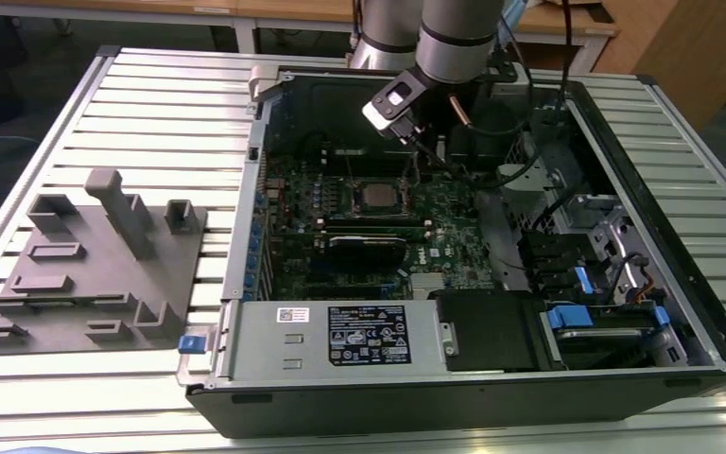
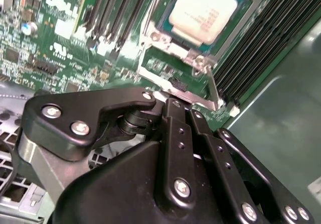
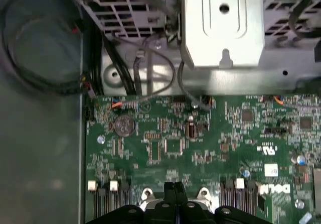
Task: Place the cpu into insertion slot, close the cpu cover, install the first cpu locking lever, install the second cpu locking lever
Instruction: 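Close the cpu cover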
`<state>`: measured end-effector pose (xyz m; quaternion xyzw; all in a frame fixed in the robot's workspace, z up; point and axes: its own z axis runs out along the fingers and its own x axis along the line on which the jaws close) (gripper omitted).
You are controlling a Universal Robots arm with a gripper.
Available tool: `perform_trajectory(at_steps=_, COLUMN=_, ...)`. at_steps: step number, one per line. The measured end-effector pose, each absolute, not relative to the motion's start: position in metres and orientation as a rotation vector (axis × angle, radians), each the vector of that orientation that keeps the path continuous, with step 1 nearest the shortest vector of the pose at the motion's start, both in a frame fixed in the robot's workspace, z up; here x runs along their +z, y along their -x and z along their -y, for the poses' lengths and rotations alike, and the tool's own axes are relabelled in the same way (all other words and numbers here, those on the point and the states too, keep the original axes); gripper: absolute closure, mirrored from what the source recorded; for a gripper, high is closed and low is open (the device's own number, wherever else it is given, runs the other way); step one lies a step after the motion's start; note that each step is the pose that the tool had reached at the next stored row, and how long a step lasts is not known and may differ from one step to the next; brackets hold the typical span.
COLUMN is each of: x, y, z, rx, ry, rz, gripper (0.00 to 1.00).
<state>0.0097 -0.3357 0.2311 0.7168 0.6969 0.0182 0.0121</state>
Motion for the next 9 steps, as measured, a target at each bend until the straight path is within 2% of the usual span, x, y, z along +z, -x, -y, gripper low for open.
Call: perform_trajectory(at_steps=9, x=0.231, y=0.008, z=0.336, rx=0.057, ry=-2.235, rz=-2.173, gripper=0.89)
